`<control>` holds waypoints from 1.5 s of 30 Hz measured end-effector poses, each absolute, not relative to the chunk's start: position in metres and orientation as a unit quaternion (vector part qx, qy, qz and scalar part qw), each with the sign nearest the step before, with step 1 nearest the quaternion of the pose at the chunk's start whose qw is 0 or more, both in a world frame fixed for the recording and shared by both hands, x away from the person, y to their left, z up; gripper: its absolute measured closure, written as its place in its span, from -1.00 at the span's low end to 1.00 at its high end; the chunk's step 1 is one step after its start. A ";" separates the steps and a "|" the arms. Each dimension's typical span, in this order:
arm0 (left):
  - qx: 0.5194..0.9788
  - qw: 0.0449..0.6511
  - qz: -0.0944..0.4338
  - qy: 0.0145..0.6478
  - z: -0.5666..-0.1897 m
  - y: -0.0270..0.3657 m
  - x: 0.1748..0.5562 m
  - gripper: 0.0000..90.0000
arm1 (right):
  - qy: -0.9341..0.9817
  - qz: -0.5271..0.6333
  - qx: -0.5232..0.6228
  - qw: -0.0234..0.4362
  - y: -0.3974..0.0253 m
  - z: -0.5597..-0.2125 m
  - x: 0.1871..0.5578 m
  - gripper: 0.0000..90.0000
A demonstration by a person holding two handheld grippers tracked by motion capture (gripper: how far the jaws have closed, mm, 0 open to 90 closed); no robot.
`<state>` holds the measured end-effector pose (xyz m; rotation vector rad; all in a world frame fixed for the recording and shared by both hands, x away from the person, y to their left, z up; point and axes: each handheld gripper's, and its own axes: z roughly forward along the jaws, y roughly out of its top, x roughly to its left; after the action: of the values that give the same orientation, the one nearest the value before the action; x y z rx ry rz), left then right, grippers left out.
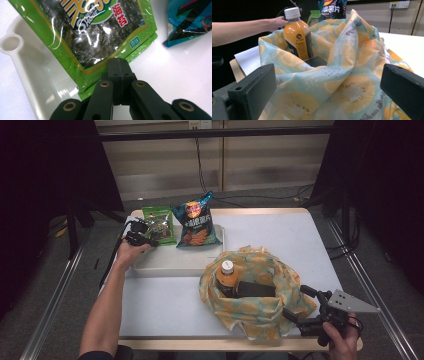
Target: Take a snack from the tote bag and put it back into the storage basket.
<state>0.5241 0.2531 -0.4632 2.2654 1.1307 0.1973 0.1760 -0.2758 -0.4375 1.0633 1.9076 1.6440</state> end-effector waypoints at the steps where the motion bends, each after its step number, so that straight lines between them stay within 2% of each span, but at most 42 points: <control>1: 0.851 0.297 0.081 0.425 -0.462 0.252 0.523 1.00 | 0.685 0.588 0.380 0.202 -0.276 -0.437 0.176 -1.00; 9: 0.846 0.321 0.076 0.419 -0.459 0.255 0.515 1.00 | 0.684 0.588 0.380 0.206 -0.277 -0.437 0.175 -1.00; 25: 0.829 0.382 0.090 0.399 -0.447 0.269 0.475 0.78 | 0.684 0.586 0.380 0.211 -0.278 -0.436 0.175 -1.00; 32: 0.803 0.426 0.090 0.407 -0.439 0.287 0.455 0.61 | 0.679 0.589 0.383 0.214 -0.278 -0.432 0.175 -1.00; 45: 0.808 0.443 0.121 0.368 -0.425 0.287 0.408 0.25 | 0.681 0.588 0.380 0.214 -0.276 -0.430 0.178 -1.00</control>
<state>0.4079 0.2872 -0.4253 2.0047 0.9118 0.3012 0.1775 -0.2757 -0.4304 1.0532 1.8898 1.6318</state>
